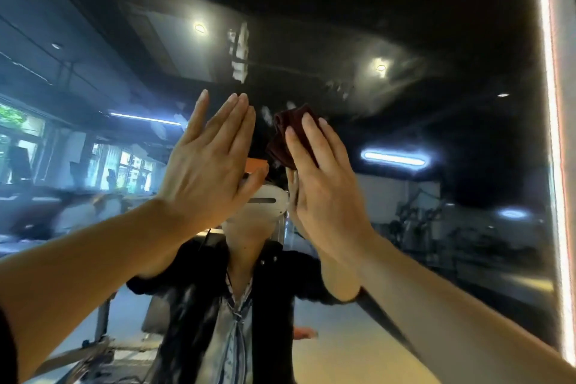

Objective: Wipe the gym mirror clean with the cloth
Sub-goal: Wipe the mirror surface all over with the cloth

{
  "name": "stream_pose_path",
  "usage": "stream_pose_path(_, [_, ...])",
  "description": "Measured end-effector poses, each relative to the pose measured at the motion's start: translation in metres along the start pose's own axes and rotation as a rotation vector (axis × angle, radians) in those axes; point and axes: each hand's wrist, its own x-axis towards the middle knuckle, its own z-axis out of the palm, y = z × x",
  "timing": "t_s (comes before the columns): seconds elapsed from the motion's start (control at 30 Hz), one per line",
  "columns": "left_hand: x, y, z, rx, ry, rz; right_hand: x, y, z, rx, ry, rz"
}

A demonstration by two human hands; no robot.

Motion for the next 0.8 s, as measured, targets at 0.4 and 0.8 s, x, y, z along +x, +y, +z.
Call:
stream_pose_path(0.4, [0.030,-0.020,-0.028,0.157,-0.054,0.219,0.062,0.033,-0.019,-0.017,0.105,0.621])
stream_pose_path(0.8, [0.096,-0.013,-0.037,0.180,-0.138,0.220,0.024,0.086,-0.026,-0.021,0.062,0.334])
